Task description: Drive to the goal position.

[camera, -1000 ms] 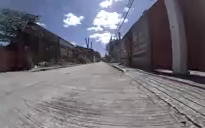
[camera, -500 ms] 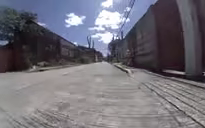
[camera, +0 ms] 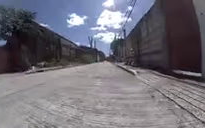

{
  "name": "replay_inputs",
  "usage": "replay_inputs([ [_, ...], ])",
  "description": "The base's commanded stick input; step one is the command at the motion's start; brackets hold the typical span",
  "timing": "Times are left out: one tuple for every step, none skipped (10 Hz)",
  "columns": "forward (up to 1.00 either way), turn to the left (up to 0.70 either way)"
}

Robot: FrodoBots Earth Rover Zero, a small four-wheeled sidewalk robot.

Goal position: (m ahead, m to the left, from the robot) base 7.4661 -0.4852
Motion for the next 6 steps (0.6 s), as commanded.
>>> replay_inputs([
  [1.00,0.00],
  [1.00,0.00],
  [1.00,0.00],
  [1.00,0.00],
  [1.00,0.00],
  [1.00,0.00],
])
